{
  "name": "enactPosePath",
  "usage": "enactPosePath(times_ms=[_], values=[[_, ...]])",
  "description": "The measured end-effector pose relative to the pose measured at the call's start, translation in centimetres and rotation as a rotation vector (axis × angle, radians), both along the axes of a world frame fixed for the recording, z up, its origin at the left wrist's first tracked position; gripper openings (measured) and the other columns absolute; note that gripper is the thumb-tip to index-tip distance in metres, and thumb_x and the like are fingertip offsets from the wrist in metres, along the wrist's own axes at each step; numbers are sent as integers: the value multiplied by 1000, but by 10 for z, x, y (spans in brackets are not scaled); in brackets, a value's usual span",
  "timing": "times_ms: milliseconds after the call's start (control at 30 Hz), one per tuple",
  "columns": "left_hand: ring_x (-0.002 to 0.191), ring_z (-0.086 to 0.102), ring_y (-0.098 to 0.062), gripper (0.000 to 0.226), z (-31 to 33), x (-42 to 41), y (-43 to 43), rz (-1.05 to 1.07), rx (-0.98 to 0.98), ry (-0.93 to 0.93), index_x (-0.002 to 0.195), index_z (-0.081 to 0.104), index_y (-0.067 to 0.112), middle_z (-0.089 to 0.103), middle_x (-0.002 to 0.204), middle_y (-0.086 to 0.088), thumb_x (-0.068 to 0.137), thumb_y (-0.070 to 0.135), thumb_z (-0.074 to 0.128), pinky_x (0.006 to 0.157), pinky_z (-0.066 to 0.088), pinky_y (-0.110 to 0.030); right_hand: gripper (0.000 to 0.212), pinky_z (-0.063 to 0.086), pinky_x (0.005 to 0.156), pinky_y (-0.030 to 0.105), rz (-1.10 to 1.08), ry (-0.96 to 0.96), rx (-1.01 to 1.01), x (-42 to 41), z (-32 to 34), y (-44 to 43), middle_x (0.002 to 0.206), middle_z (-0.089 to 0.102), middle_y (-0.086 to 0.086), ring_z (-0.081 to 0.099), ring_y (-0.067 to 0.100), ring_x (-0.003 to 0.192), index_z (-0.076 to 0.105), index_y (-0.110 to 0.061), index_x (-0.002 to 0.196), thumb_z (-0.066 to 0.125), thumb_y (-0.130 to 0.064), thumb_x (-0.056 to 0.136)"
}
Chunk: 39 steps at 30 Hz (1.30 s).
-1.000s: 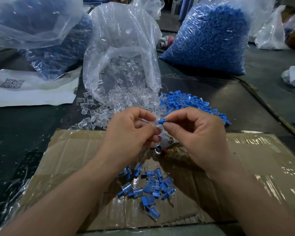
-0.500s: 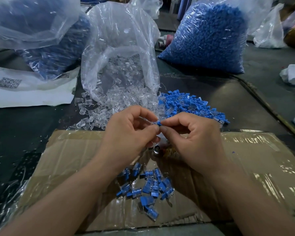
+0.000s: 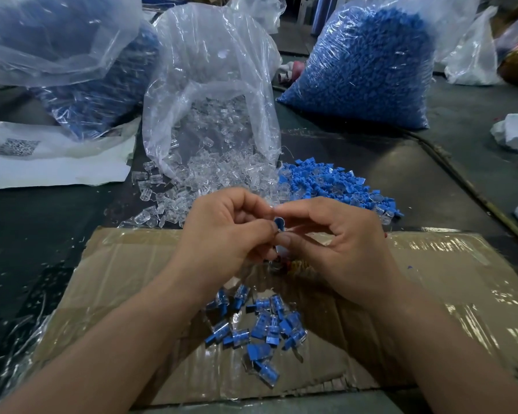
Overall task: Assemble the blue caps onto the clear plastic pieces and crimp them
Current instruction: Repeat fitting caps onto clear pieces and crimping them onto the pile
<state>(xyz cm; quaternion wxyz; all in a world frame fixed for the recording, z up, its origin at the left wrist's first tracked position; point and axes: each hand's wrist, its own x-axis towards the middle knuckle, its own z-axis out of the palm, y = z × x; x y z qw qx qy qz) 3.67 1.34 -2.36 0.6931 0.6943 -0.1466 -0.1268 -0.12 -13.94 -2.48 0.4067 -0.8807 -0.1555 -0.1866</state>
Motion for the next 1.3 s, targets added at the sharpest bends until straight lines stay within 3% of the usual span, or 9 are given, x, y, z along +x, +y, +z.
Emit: enactPosePath(times_ms=[233, 367, 633, 733, 867, 1100, 1300], values=[[43, 61, -16, 14, 1, 3, 1, -89, -85, 147, 75, 56, 4, 64, 53, -9, 74, -9, 62, 40, 47, -19, 30, 54, 74, 22, 37, 20, 164, 1, -1, -1, 89, 69, -6, 66, 4, 81, 65, -18, 99, 71, -23, 70], [47, 63, -19, 14, 2, 2, 1, -159, -107, 179, 78, 56, 3, 66, 58, -12, 78, -11, 56, 41, 49, -21, 28, 56, 70, 23, 43, 46, 206, 1, 0, -6, 84, 69, -6, 67, 5, 76, 65, -20, 95, 70, -24, 67], [46, 62, -20, 17, 5, 2, 1, -158, -88, 178, 75, 56, 3, 66, 59, -15, 81, -12, 52, 42, 49, -22, 29, 49, 70, 11, 36, -78, 32, 5, -6, -8, 86, 65, -10, 64, 1, 79, 64, -16, 102, 69, -20, 73], [45, 61, -20, 18, 5, 2, 2, -141, -82, 173, 73, 56, 3, 65, 58, -15, 79, -13, 52, 41, 49, -22, 28, 48, 72, 10, 34, -149, -59, 6, -7, -7, 86, 62, -11, 61, 1, 82, 68, -10, 99, 68, -26, 76], [42, 59, -20, 18, 5, 2, 3, -138, -70, 164, 73, 58, 4, 63, 55, -14, 78, -12, 52, 40, 47, -22, 23, 49, 71, 11, 23, -246, -150, 7, -9, -9, 86, 60, -10, 60, 5, 80, 70, -4, 95, 65, -20, 79], [44, 61, -17, 13, 5, 2, 1, -132, -66, 166, 74, 59, 6, 66, 57, -10, 75, -7, 61, 42, 48, -21, 24, 49, 73, 13, 32, -275, -151, 8, -10, -9, 87, 61, -7, 60, 7, 81, 70, -2, 95, 59, -19, 81], [46, 63, -16, 22, 5, 2, 1, -87, -113, 196, 73, 62, 4, 68, 61, -12, 54, 12, 68, 44, 51, -20, 26, 49, 76, 13, 36, -274, -155, 7, -9, -8, 87, 66, 0, 61, 7, 82, 69, -1, 96, 57, -20, 82]])
